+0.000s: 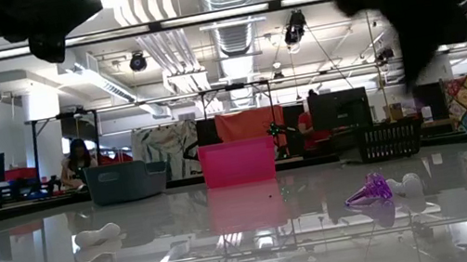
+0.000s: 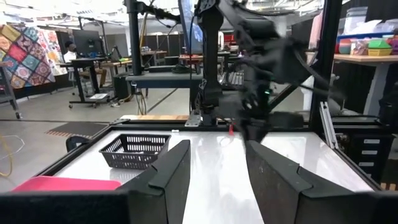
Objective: Sort Halloween decoration
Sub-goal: Put the purple witch hat toy into the blue bin
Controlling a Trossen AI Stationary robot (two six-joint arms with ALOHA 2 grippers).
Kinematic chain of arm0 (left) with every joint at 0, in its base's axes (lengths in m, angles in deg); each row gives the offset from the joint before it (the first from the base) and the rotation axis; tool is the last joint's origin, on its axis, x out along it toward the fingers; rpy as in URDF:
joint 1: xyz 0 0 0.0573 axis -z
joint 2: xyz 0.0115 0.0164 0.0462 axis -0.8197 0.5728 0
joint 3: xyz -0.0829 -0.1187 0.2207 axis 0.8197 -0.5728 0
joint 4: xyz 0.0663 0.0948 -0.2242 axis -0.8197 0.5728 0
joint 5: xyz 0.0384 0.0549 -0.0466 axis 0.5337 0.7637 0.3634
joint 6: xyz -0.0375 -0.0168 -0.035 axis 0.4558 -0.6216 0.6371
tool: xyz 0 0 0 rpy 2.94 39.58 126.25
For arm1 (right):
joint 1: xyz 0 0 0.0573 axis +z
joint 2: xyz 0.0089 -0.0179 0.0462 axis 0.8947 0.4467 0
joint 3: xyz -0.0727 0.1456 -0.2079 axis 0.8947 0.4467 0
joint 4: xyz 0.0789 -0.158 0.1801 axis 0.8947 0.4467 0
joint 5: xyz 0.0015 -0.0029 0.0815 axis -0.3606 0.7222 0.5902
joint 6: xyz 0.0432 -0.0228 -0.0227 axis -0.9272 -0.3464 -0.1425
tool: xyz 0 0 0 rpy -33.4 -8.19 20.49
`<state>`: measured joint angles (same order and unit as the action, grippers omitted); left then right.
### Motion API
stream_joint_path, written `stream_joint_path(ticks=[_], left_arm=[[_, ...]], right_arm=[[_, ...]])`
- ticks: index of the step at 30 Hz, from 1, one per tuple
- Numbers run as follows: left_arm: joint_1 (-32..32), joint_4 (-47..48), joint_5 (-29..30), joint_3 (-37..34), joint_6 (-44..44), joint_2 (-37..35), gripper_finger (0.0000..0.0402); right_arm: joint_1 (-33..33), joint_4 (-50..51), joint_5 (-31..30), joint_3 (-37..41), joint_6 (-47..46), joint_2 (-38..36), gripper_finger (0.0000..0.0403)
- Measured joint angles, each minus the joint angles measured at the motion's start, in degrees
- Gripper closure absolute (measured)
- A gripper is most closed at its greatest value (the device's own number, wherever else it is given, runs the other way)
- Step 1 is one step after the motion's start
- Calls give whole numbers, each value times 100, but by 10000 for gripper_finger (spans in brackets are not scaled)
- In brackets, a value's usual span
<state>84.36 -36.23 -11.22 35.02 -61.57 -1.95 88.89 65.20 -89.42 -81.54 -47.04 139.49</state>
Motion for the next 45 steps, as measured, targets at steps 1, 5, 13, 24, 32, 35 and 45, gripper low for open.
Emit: stream_joint_path(ticks=[1,5,13,24,32,35,45], left_arm=[[-12,-12,0,0,-7,0,263],[-14,-259,129,0,-17,-2,263],[-7,-805,608,2,-427,-257,263],[-5,-868,603,2,-822,-819,263],[-5,-718,599,1,-867,-1033,263],[-5,-656,595,0,-834,-993,263],[-1,-646,595,0,-828,-890,263]], right_arm=[[-177,-356,-316,0,425,-44,394],[-1053,-2292,-701,0,2343,-35,394],[-2743,-6392,521,-149,4401,879,394],[-3604,-7490,602,-1852,5216,2734,394],[-3860,-6734,597,-3232,5421,3765,394],[-3909,-6307,518,-3611,5422,4005,394],[-3942,-5280,504,-4185,5418,4200,368]])
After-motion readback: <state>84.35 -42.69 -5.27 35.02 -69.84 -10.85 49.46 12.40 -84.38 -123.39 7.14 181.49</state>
